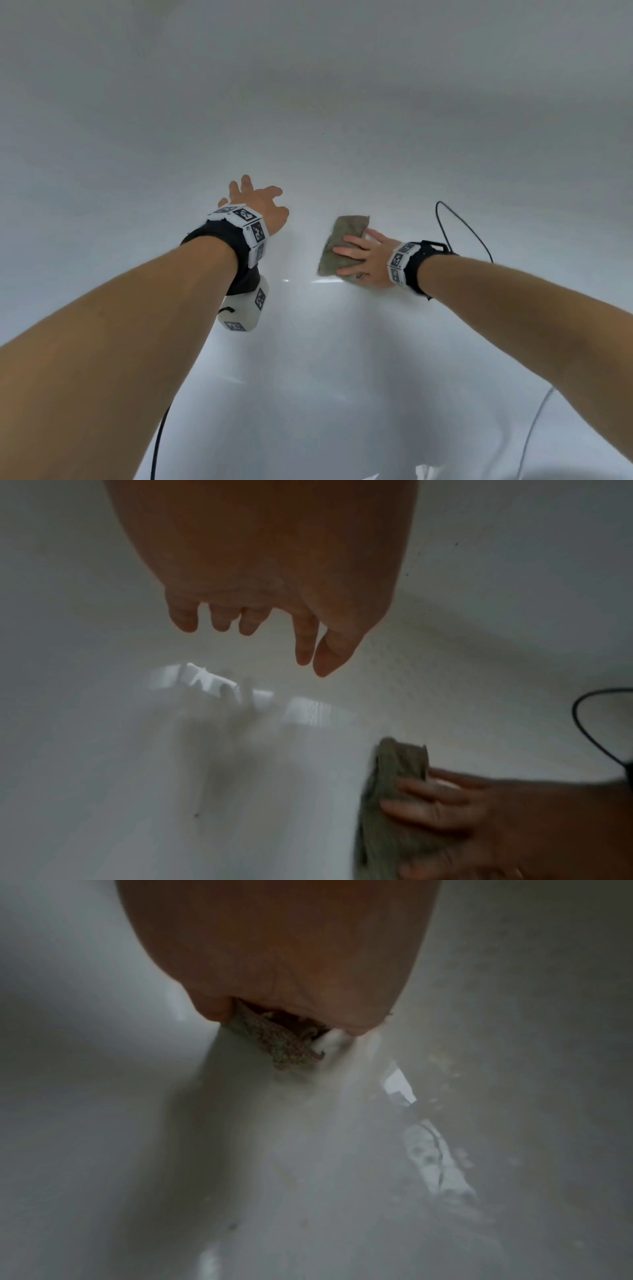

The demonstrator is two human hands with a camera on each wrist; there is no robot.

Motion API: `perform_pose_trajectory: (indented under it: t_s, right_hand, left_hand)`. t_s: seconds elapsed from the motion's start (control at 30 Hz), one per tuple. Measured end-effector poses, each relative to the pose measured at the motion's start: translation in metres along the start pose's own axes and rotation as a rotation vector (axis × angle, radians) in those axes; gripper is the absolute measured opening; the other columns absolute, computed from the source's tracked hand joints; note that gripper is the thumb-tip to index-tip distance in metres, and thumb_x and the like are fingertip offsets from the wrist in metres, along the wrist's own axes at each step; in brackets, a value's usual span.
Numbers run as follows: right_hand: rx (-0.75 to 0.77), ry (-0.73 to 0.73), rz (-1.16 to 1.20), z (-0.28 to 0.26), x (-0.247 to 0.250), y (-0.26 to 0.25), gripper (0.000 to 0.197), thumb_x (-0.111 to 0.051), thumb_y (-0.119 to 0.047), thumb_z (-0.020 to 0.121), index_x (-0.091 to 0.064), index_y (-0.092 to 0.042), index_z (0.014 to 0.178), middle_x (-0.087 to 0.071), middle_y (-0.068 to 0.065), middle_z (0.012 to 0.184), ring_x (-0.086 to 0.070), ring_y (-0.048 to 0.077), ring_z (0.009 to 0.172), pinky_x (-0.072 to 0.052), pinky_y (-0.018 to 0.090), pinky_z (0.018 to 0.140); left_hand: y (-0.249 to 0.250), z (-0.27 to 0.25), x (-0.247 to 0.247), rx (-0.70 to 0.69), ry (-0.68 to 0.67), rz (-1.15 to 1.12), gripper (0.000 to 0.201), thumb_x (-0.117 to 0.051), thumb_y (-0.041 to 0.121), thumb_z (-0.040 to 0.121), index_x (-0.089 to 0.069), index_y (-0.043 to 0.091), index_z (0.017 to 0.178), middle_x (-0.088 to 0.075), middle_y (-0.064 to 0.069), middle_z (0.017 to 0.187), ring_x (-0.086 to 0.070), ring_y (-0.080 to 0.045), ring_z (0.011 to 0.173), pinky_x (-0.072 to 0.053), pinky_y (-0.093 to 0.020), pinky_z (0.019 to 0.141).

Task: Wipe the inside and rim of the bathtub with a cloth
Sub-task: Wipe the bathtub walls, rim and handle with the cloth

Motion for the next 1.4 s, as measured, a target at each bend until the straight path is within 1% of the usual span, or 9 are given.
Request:
perform_pose_trajectory:
  t_s: [0.17, 0.37, 0.47, 0.6, 0.7, 0.83, 1.1, 1.27, 1.4]
  right_hand:
    - [-0.242, 0.152, 0.043, 0.001, 0.062, 0.087, 0.048, -0.018, -0.051, 0.102, -0.01, -0.055, 0.148, 0.012, -0.006, 0.163, 0.009, 0.029, 0.151, 0.001, 0.055, 0.12]
    - [-0.522, 0.239, 0.442, -0.005, 0.096, 0.156, 0.045, -0.022, -0.051, 0.101, -0.016, -0.058, 0.146, 0.015, -0.006, 0.163, 0.014, 0.029, 0.15, 0.003, 0.054, 0.12]
    - [-0.492, 0.249, 0.432, -0.006, 0.075, 0.133, 0.048, -0.025, -0.049, 0.101, -0.015, -0.055, 0.147, 0.017, -0.001, 0.163, 0.016, 0.033, 0.149, 0.003, 0.053, 0.12]
    - [-0.253, 0.129, 0.16, -0.015, 0.016, 0.068, 0.051, -0.023, -0.054, 0.098, -0.018, -0.052, 0.149, 0.013, 0.005, 0.163, 0.01, 0.042, 0.148, -0.002, 0.057, 0.119]
    - [-0.118, -0.025, 0.058, -0.027, -0.02, 0.03, 0.048, -0.022, -0.053, 0.1, -0.013, -0.055, 0.148, 0.018, 0.001, 0.163, 0.015, 0.036, 0.148, 0.0, 0.057, 0.12]
    - [-0.071, -0.031, -0.001, -0.024, 0.001, 0.029, 0.046, -0.025, -0.051, 0.101, -0.017, -0.057, 0.146, 0.018, -0.005, 0.162, 0.015, 0.028, 0.15, 0.003, 0.054, 0.12]
    - [-0.254, 0.148, 0.149, 0.034, 0.119, 0.069, 0.045, -0.024, -0.054, 0.101, -0.016, -0.059, 0.145, 0.018, -0.006, 0.162, 0.016, 0.029, 0.149, 0.009, 0.054, 0.118]
    - [-0.439, 0.225, 0.248, 0.034, 0.168, 0.134, 0.046, -0.021, -0.055, 0.101, -0.013, -0.059, 0.146, 0.016, -0.005, 0.163, 0.012, 0.031, 0.15, 0.006, 0.057, 0.118]
    - [-0.537, 0.294, 0.395, 0.014, 0.145, 0.164, 0.045, -0.024, -0.051, 0.102, -0.017, -0.059, 0.145, 0.016, -0.006, 0.163, 0.013, 0.03, 0.15, 0.005, 0.054, 0.119]
  left_hand:
    - [0.016, 0.002, -0.007, -0.024, 0.01, 0.012, 0.054, -0.041, 0.045, 0.089, -0.034, 0.046, 0.143, -0.018, -0.007, 0.154, -0.016, -0.029, 0.141, -0.025, -0.052, 0.112]
    - [0.024, 0.006, -0.019, -0.038, 0.003, 0.012, 0.055, -0.041, 0.045, 0.088, -0.034, 0.046, 0.143, -0.017, -0.007, 0.154, -0.016, -0.031, 0.141, -0.027, -0.054, 0.11]
    - [0.022, 0.007, -0.025, -0.017, -0.04, -0.022, 0.056, -0.042, 0.045, 0.089, -0.032, 0.046, 0.144, -0.012, -0.006, 0.157, -0.011, -0.033, 0.143, -0.026, -0.054, 0.111]
    - [0.026, 0.001, -0.024, -0.013, -0.045, -0.041, 0.055, -0.043, 0.043, 0.091, -0.033, 0.044, 0.145, -0.009, -0.007, 0.158, -0.007, -0.035, 0.144, -0.023, -0.051, 0.114]
    - [0.031, -0.003, -0.022, -0.022, -0.031, -0.041, 0.054, -0.043, 0.04, 0.093, -0.033, 0.041, 0.146, -0.013, -0.008, 0.156, -0.009, -0.036, 0.143, -0.02, -0.046, 0.116]
    - [0.026, 0.003, -0.017, -0.005, -0.022, -0.043, 0.056, -0.044, 0.044, 0.089, -0.033, 0.045, 0.144, -0.015, -0.007, 0.155, -0.014, -0.038, 0.141, -0.028, -0.054, 0.111]
    - [0.017, 0.005, -0.002, 0.068, 0.008, -0.11, 0.056, -0.041, 0.041, 0.092, -0.03, 0.041, 0.147, -0.006, -0.005, 0.159, 0.003, -0.034, 0.146, -0.024, -0.056, 0.113]
    - [0.015, 0.007, -0.007, 0.071, 0.006, -0.051, 0.056, -0.037, 0.047, 0.086, -0.036, 0.044, 0.141, -0.02, -0.006, 0.15, -0.01, -0.034, 0.141, -0.029, -0.053, 0.109]
    - [0.02, 0.003, -0.012, 0.064, 0.008, -0.01, 0.062, -0.03, 0.054, 0.076, -0.04, 0.046, 0.136, -0.03, -0.005, 0.144, -0.022, -0.033, 0.134, -0.033, -0.05, 0.105]
Point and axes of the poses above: each hand's wrist, its own z-axis towards the middle knuckle, its own x-axis out of the back of the hand, y = z × x, the point moved 9 cm from there along z, towards the middle knuckle
